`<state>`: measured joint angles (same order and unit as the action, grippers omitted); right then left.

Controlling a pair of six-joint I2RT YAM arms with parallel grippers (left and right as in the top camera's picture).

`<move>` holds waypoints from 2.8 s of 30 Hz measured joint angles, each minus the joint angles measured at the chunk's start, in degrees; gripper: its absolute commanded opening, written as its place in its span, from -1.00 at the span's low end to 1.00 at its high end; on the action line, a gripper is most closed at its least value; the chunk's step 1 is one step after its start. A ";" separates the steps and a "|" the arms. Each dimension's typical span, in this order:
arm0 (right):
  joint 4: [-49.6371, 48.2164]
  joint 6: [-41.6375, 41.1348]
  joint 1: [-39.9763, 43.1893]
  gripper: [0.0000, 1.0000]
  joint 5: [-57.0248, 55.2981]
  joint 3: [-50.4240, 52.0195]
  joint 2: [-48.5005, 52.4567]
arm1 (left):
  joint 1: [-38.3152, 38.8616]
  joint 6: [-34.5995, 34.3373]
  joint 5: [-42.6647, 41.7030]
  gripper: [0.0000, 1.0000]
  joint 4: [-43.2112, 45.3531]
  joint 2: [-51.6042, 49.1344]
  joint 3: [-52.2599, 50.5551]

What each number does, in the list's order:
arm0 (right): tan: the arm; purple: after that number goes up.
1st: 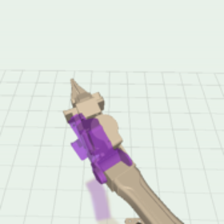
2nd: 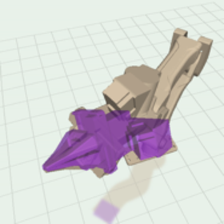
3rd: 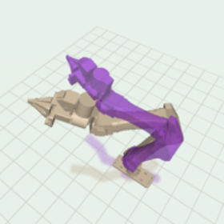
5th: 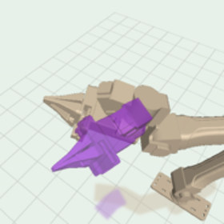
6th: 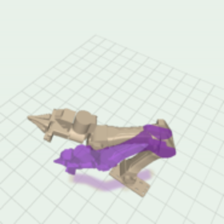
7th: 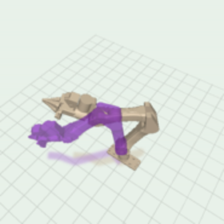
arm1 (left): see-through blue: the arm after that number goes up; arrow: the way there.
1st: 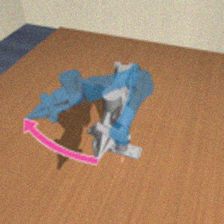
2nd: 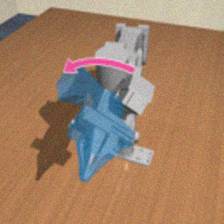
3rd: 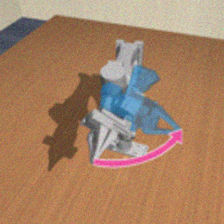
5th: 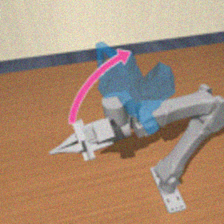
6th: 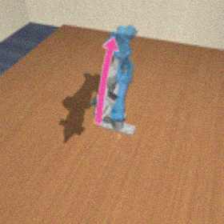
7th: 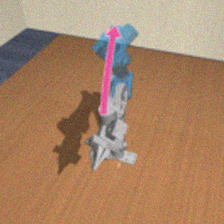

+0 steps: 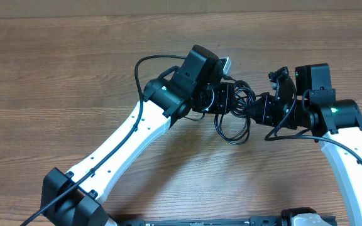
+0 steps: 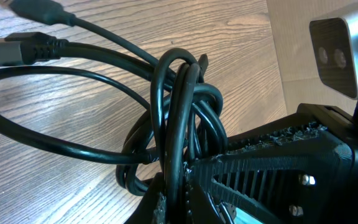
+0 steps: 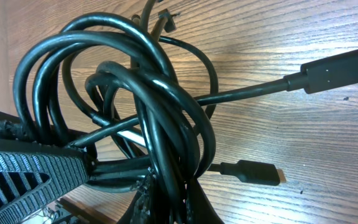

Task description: Untangle cables

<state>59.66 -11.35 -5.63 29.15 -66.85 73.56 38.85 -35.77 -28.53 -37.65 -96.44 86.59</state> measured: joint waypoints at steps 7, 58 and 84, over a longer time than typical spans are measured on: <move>-0.02 0.00 0.00 -0.92 -0.02 0.00 0.00 | 0.00 0.02 -0.13 -0.91 0.00 0.00 0.00; -0.57 2.73 -0.48 0.08 5.31 0.00 0.09 | 1.42 -20.37 18.82 -0.92 -8.66 0.00 0.02; -2.01 3.65 -0.46 -0.19 -0.66 0.02 0.09 | 1.14 -0.33 2.64 -0.91 -3.32 0.00 0.02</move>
<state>57.65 -7.70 -6.09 28.49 -66.83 73.65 39.99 -36.10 -25.89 -40.97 -96.44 86.61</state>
